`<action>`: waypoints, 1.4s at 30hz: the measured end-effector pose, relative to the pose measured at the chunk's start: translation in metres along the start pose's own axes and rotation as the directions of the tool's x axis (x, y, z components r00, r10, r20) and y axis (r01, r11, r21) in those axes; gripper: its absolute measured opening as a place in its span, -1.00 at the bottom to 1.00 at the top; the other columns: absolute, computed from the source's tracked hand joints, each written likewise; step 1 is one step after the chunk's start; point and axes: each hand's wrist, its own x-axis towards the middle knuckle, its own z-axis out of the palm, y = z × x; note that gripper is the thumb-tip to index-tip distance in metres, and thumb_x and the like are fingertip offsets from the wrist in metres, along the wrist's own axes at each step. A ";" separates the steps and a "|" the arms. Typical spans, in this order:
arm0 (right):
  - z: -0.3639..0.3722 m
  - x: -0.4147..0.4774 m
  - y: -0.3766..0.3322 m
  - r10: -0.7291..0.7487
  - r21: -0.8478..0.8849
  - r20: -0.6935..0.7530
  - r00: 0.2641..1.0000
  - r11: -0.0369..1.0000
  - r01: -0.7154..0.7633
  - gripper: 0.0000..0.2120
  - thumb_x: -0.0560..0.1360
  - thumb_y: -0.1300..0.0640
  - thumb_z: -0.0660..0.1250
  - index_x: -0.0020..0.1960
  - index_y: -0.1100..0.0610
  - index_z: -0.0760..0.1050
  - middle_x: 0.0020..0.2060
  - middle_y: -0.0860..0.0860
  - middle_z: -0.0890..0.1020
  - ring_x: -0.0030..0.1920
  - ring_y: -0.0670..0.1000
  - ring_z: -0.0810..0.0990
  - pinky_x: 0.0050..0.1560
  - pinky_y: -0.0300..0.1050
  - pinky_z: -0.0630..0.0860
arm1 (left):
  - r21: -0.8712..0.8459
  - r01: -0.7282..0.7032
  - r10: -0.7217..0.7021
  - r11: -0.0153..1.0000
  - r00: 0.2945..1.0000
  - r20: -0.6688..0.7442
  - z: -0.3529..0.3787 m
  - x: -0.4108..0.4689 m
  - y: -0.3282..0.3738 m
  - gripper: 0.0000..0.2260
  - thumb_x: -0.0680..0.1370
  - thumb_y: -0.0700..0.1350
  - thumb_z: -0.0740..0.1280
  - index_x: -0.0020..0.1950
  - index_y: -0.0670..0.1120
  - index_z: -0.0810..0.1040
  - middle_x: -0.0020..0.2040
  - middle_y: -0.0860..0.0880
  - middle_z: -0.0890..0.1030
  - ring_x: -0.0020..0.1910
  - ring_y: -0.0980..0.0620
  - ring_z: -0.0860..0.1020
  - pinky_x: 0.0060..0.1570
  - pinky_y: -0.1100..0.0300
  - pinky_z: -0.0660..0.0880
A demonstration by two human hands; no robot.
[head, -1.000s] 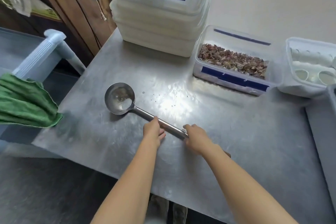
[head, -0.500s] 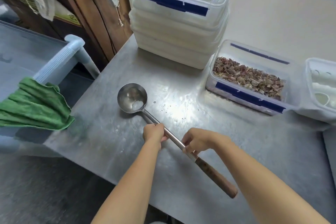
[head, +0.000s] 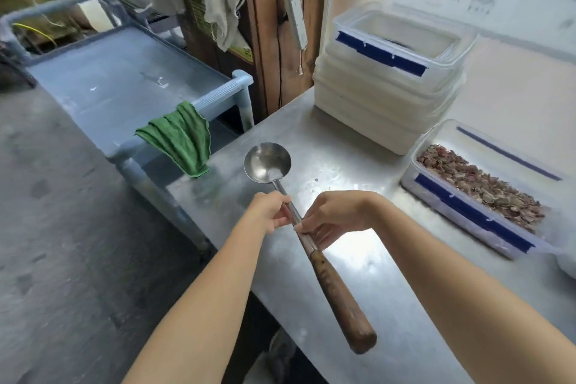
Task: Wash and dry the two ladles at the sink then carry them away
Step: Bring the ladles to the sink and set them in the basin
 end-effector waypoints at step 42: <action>0.781 0.010 -0.184 0.155 -0.573 0.735 0.660 0.662 0.483 -0.91 0.61 0.26 0.35 -0.01 0.26 0.62 -0.21 0.07 0.70 -0.26 -0.05 0.71 -0.18 -0.22 0.65 | -0.575 -0.537 -0.140 0.617 0.644 -0.752 -0.616 -0.484 -0.336 -0.85 0.57 -0.27 0.36 -0.21 -0.19 0.53 -0.49 -0.06 0.58 -0.51 0.04 0.59 -0.15 -0.04 0.65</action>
